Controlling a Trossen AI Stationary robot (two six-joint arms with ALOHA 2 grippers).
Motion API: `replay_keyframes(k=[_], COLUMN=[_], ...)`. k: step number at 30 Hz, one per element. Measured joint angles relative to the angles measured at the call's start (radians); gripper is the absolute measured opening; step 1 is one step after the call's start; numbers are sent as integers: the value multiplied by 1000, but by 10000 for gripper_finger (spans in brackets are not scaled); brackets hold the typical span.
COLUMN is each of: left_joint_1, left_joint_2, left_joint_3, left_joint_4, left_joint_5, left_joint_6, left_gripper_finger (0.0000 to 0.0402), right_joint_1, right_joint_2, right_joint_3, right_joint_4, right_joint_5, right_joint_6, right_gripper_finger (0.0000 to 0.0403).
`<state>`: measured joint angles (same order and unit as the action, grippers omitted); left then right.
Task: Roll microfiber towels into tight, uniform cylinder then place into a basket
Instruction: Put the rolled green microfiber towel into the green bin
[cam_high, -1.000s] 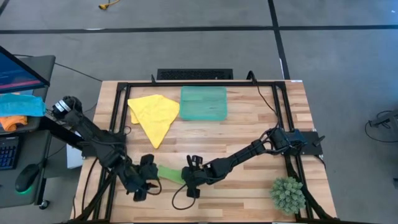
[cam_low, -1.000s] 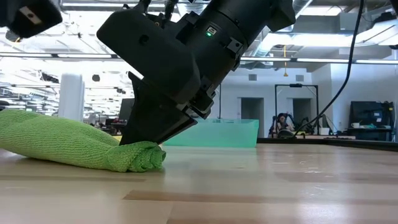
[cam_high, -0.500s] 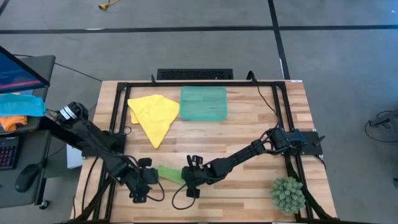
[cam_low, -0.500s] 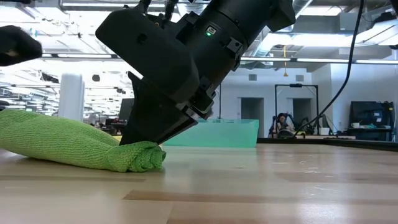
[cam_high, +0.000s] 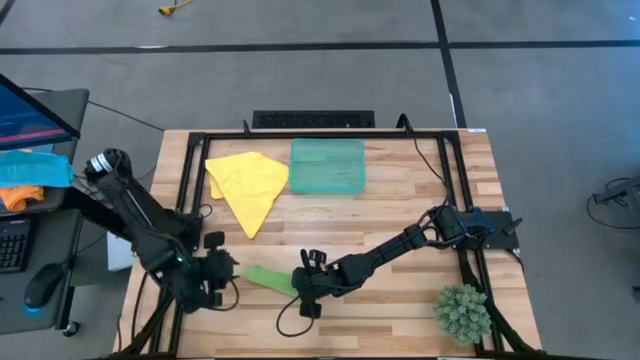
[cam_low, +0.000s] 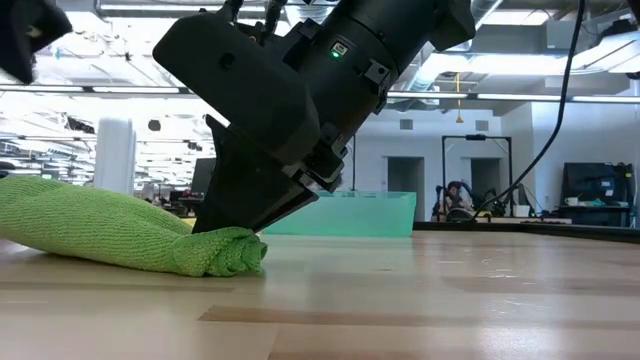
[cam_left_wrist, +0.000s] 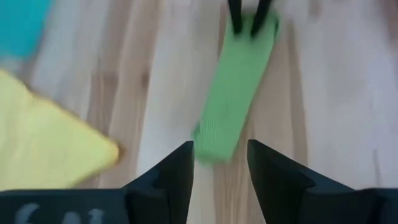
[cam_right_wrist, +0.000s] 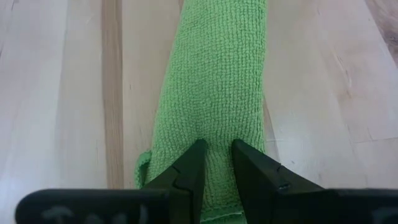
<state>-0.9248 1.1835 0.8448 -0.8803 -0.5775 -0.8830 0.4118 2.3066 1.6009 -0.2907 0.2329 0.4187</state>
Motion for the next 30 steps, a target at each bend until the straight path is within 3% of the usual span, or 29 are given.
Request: replay_keyframes(k=[5,10,14,22,26,30], left_joint_1=[-10,8,17,66,103,135], left_joint_2=[-130,-188,-189,-171,-137,-76], left_joint_3=[-146,-269,-311,-365,-396,-408], left_joint_4=[219,431,483,497,518,558], left_joint_5=[-110,-104,-85,-43,49,58], left_joint_6=[46,78,68,-138,-175,-183], left_gripper_finger=[139,140,147,228,268,285], right_joint_1=[0,0,-2,-2,-2,-2], right_joint_2=[0,0,0,0,0,0], right_joint_3=[0,0,0,0,0,0], right_joint_4=[0,0,0,0,0,0], right_joint_5=[0,0,-3,-2,-2,-1], right_joint_6=[0,0,0,0,0,0], right_gripper_finger=[107,107,107,107,107,107])
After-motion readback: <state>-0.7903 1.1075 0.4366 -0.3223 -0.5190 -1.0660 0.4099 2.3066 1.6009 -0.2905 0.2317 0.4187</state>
